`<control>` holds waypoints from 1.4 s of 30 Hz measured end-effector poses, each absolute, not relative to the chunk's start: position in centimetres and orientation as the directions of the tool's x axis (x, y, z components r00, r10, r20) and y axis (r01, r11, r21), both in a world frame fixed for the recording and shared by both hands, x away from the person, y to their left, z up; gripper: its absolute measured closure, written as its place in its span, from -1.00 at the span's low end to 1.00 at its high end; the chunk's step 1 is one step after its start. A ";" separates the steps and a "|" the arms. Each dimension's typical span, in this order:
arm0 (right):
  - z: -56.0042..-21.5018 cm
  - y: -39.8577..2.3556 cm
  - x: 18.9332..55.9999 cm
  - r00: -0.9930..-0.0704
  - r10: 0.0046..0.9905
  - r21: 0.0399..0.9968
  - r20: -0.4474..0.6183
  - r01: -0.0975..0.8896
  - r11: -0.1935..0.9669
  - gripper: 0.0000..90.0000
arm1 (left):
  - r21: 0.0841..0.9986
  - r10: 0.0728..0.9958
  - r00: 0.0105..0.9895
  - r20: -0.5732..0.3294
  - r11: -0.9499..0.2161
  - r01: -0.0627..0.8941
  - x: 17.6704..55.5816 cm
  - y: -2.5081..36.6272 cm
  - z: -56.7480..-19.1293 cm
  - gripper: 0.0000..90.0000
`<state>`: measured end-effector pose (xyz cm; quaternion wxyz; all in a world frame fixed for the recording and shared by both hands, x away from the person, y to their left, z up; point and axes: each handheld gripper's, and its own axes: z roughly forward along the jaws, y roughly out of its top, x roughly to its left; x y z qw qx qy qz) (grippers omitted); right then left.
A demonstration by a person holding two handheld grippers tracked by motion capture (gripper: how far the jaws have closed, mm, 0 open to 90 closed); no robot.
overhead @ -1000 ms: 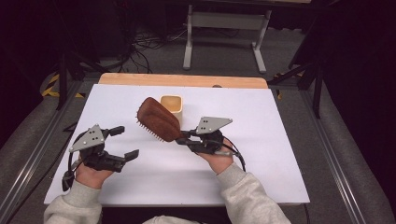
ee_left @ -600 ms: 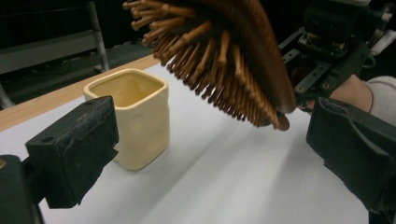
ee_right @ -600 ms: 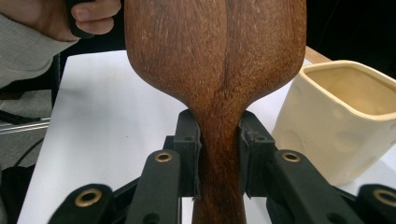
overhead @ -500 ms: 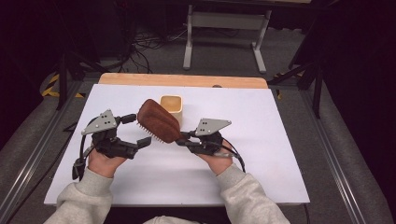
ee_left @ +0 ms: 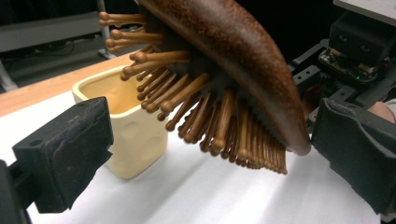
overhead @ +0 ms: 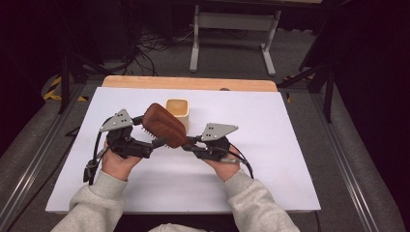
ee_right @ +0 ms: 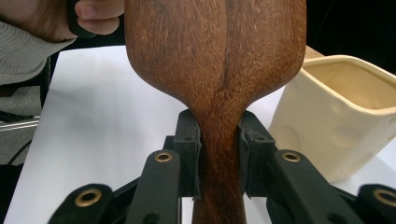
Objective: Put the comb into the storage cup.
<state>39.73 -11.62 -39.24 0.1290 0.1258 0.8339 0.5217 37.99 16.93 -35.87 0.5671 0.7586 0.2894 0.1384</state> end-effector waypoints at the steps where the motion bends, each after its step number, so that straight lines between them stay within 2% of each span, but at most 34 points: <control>1: -39.3 -11.6 39.7 -0.933 0.350 0.901 -0.088 0.075 0.427 0.62 | 0.941 0.603 0.789 -0.115 -0.189 0.281 38.0 16.9 -35.9 -0.97; 11: -39.5 -11.4 39.6 -0.927 0.360 0.897 -0.105 0.068 0.437 0.62 | 0.928 0.610 0.777 -0.158 -0.176 0.327 38.5 16.0 -36.2 -0.87; 21: -39.7 -11.0 39.4 -0.923 0.360 0.890 -0.139 0.043 0.454 0.62 | 0.929 0.595 0.778 -0.202 -0.136 0.345 38.7 16.1 -36.1 -0.51; 32: -40.3 -10.4 39.4 -0.921 0.354 0.876 -0.164 0.030 0.482 0.62 | 0.920 0.573 0.784 -0.238 -0.126 0.372 38.7 16.3 -35.7 -0.20; 38: -40.7 -10.1 39.3 -0.919 0.350 0.864 -0.183 0.019 0.502 0.62 | 0.921 0.547 0.807 -0.222 -0.154 0.358 38.3 16.0 -35.1 0.01; 42: -40.8 -10.0 39.4 -0.920 0.347 0.864 -0.183 0.018 0.504 0.62 | 0.926 0.545 0.821 -0.173 -0.195 0.324 38.0 15.4 -34.7 0.07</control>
